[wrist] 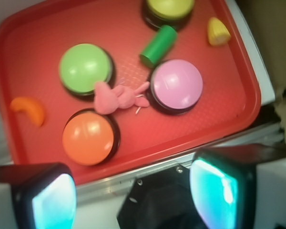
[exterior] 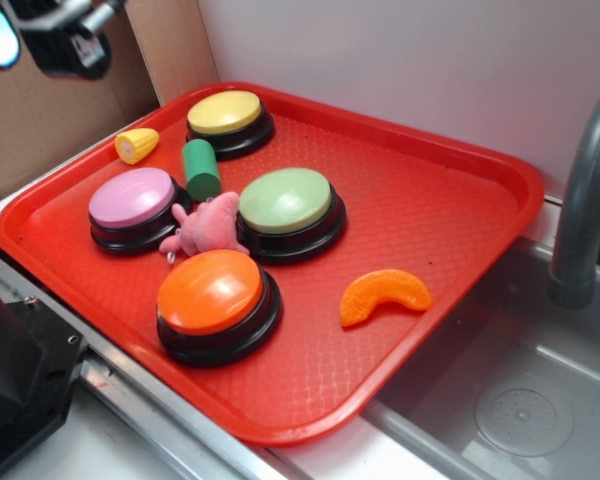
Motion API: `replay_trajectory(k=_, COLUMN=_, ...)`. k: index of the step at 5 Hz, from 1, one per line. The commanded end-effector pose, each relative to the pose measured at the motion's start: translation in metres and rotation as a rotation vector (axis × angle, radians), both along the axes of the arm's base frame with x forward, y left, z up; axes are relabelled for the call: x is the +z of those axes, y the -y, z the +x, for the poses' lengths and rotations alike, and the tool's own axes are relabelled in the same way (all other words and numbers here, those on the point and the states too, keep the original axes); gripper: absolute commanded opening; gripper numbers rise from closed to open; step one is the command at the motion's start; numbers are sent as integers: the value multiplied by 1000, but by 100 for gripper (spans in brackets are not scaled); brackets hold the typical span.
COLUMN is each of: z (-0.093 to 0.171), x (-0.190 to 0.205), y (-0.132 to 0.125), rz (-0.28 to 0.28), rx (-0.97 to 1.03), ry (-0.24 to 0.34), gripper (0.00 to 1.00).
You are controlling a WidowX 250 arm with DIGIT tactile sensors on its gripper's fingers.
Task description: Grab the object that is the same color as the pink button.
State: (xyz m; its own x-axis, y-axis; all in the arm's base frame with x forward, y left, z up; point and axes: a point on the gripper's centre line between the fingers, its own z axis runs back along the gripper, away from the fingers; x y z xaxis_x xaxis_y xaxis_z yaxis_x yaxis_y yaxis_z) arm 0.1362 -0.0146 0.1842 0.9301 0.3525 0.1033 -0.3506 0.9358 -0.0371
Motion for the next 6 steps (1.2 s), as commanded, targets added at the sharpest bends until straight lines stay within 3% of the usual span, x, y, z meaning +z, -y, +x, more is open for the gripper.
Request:
replay_trajectory(k=1, z=29, x=-53, y=-3, rz=10, rx=95, ry=50, gripper=100)
replay_trajectory(k=4, z=86, x=-120, y=-3, rz=-15, rx=52, ry=88, gripper=100)
replay_trajectory(k=6, z=89, x=-129, y=3, rz=-56, rx=3, ry=77, gripper=100)
